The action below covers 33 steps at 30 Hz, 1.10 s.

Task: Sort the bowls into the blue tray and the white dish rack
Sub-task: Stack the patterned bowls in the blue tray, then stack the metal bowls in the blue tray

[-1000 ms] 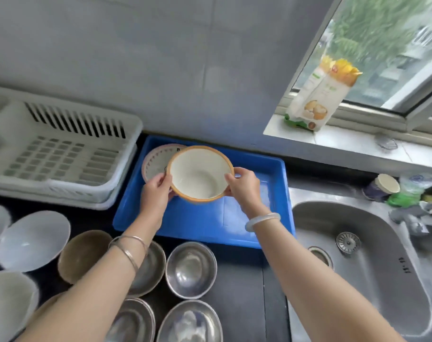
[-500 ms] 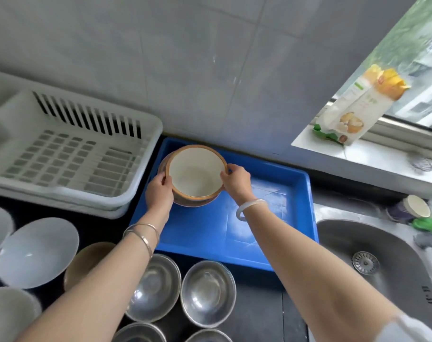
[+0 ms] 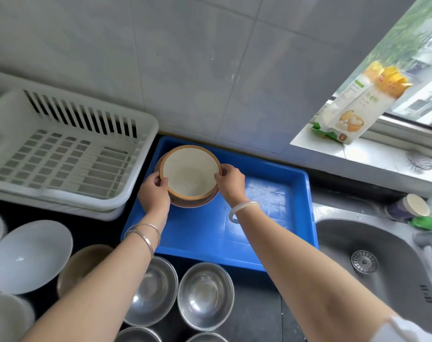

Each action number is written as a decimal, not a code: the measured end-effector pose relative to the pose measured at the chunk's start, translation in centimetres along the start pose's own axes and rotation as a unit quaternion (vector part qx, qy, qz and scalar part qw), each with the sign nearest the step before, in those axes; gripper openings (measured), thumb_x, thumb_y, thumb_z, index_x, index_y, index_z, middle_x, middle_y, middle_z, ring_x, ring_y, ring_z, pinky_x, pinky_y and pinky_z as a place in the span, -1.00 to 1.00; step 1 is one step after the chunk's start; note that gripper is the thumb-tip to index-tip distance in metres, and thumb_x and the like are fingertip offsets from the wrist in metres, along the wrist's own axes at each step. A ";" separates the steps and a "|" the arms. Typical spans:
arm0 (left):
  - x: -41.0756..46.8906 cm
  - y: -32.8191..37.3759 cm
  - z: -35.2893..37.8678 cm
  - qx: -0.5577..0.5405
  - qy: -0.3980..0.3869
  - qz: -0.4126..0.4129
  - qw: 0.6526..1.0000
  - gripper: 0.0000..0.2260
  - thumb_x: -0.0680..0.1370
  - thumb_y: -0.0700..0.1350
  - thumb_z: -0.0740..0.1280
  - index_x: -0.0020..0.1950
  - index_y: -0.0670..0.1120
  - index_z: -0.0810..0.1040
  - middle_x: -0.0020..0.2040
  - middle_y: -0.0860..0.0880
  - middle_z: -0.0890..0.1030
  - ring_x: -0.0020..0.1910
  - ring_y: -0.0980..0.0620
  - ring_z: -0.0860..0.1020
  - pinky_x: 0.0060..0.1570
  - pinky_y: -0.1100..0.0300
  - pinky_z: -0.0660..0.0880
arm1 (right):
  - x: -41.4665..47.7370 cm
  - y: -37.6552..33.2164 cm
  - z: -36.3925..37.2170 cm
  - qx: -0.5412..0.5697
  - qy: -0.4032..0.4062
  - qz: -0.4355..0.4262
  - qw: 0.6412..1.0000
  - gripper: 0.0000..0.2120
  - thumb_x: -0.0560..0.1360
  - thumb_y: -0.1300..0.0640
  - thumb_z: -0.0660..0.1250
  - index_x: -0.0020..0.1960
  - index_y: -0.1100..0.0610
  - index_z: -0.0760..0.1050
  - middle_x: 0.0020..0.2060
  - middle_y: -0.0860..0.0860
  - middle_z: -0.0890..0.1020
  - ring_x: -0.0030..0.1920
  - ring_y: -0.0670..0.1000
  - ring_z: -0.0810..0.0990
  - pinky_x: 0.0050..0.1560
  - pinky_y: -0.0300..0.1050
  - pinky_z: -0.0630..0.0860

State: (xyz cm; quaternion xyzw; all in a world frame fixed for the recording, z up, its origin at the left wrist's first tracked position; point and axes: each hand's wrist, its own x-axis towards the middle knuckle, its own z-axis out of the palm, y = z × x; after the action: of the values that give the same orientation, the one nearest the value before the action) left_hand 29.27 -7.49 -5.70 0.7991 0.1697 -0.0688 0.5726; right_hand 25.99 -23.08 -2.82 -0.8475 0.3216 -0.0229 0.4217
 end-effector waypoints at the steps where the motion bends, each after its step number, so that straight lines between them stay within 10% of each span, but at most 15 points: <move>1: 0.0 0.0 0.0 -0.004 0.001 0.000 1.000 -0.73 0.56 -0.17 0.25 0.25 -0.15 0.53 0.15 -0.13 0.62 0.12 -0.11 0.56 0.01 0.12 0.44 | -0.1 0.0 0.0 0.004 -0.004 -0.002 1.000 -0.78 0.49 0.28 0.19 0.05 0.21 0.56 -0.14 0.09 0.63 -0.16 0.08 0.54 -0.23 -0.18 0.42; 9: -1.6 0.3 0.1 -0.050 -0.010 -0.005 0.999 -0.69 0.57 -0.19 0.23 0.31 -0.09 0.48 0.21 -0.06 0.59 0.19 -0.07 0.53 0.11 0.11 0.45 | -1.5 0.2 -0.2 0.046 -0.021 -0.016 0.999 -0.78 0.52 0.26 0.15 0.11 0.20 0.50 -0.11 0.00 0.54 -0.13 0.00 0.47 -0.33 -0.38 0.31; 14: -3.5 0.2 -1.0 -0.064 -0.054 0.005 0.996 -0.73 0.58 -0.15 0.21 0.27 -0.12 0.50 0.20 -0.02 0.58 0.20 -0.06 0.53 0.23 0.00 0.46 | -2.4 0.3 -1.4 0.066 -0.098 0.000 0.993 -0.65 0.52 0.21 0.16 0.28 0.10 0.45 0.14 0.07 0.60 0.10 0.10 0.56 0.10 0.02 0.56; 21: -10.9 -2.4 -3.9 -0.088 -0.123 -0.056 0.987 -0.68 0.57 -0.17 0.27 0.31 -0.20 0.45 0.12 -0.12 0.56 -0.01 0.00 0.54 0.04 0.18 0.45 | -7.5 2.6 -4.1 0.116 -0.104 -0.018 0.988 -0.69 0.54 0.13 0.17 0.25 0.10 0.49 0.15 0.04 0.60 0.16 0.08 0.56 0.20 0.07 0.52; 29: -20.6 -7.1 -8.6 0.022 -0.213 -0.099 0.972 -0.89 0.52 -0.24 0.32 0.03 -0.18 0.58 -0.08 -0.16 0.63 -0.06 -0.07 0.57 0.00 0.13 0.51 | -16.2 8.6 -5.3 0.153 -0.175 0.026 0.972 -0.81 0.55 0.20 0.17 -0.01 0.06 0.56 -0.10 0.04 0.66 -0.20 -0.06 0.60 -0.27 -0.34 0.48; 33: -23.1 -8.8 -10.3 0.062 -0.201 -0.095 0.973 -0.82 0.49 -0.21 0.37 0.09 -0.17 0.60 -0.02 -0.12 0.64 -0.01 0.00 0.58 0.07 0.15 0.49 | -19.4 12.2 -4.6 0.046 -0.170 0.052 0.983 -0.81 0.49 0.18 0.20 -0.04 0.03 0.58 -0.13 0.00 0.66 -0.14 0.00 0.62 -0.13 -0.16 0.52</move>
State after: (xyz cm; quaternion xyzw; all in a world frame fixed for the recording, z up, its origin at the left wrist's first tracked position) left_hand 3.76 0.26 -3.08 0.7829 0.1214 -0.2926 0.5354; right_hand 2.75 -20.66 -4.30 -0.8008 0.2871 0.1286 0.5097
